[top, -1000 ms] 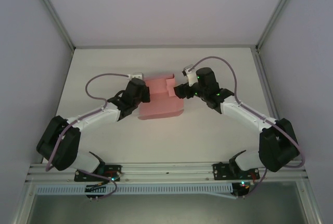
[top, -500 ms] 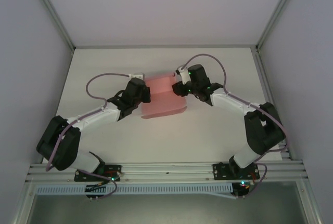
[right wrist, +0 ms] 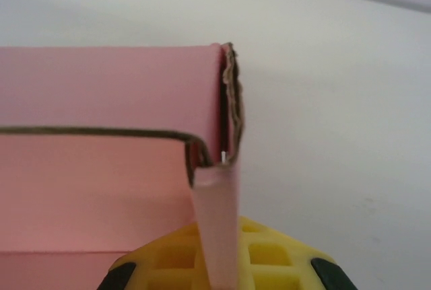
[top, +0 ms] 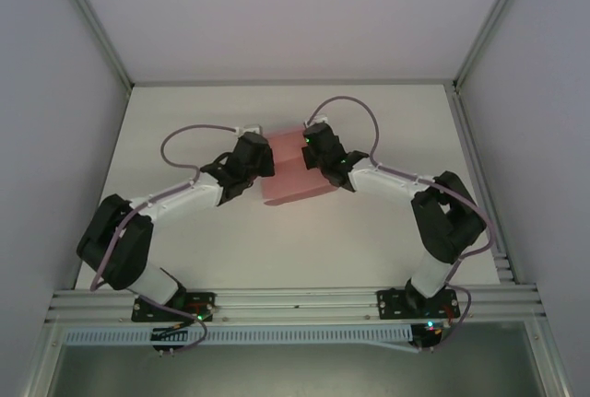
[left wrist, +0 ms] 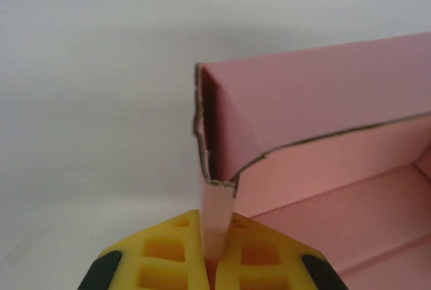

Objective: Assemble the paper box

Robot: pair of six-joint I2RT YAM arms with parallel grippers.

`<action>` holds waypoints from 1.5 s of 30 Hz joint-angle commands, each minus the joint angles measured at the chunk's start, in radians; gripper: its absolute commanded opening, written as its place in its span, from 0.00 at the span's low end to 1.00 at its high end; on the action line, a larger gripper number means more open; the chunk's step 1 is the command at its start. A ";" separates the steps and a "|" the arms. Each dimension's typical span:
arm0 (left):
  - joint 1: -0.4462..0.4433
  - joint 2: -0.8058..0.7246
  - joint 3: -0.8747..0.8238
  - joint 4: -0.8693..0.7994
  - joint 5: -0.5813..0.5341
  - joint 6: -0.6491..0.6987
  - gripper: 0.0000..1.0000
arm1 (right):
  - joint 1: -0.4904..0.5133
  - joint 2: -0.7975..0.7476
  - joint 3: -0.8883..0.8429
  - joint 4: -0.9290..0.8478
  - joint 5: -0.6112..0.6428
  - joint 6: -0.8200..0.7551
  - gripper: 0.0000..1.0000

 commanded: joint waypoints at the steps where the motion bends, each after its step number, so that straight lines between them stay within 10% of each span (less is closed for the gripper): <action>1: 0.013 0.043 0.063 -0.265 -0.252 -0.128 0.00 | -0.049 0.031 0.062 -0.233 0.531 0.128 0.00; 6: 0.076 0.040 0.035 -0.370 -0.253 -0.188 0.00 | -0.095 0.055 0.073 -0.397 0.784 0.181 0.03; 12: 0.108 0.029 0.014 -0.421 -0.264 -0.177 0.00 | -0.124 0.027 0.018 -0.319 0.756 0.128 0.02; 16: 0.089 0.027 0.009 -0.242 -0.124 -0.020 0.00 | -0.113 -0.097 -0.125 0.005 0.199 -0.004 0.25; 21: 0.057 0.067 0.081 -0.100 0.023 0.139 0.00 | -0.109 -0.213 -0.276 0.385 -0.521 -0.020 1.00; 24: 0.058 0.071 0.099 -0.047 0.060 0.235 0.00 | -0.110 -0.266 -0.274 0.403 -0.688 0.012 1.00; 30: 0.112 0.032 0.135 -0.059 0.175 0.690 0.00 | -0.132 -0.483 -0.311 0.284 -0.616 0.081 1.00; 35: 0.137 0.068 0.280 -0.424 0.437 1.248 0.00 | -0.235 -0.654 -0.351 0.033 -0.463 0.217 1.00; 42: 0.117 0.202 0.589 -0.794 0.477 1.617 0.00 | -0.383 -0.752 -0.407 -0.212 -0.475 0.222 1.00; 45: 0.014 0.281 0.641 -0.829 0.280 1.696 0.00 | -0.412 -0.784 -0.438 -0.248 -0.477 0.229 1.00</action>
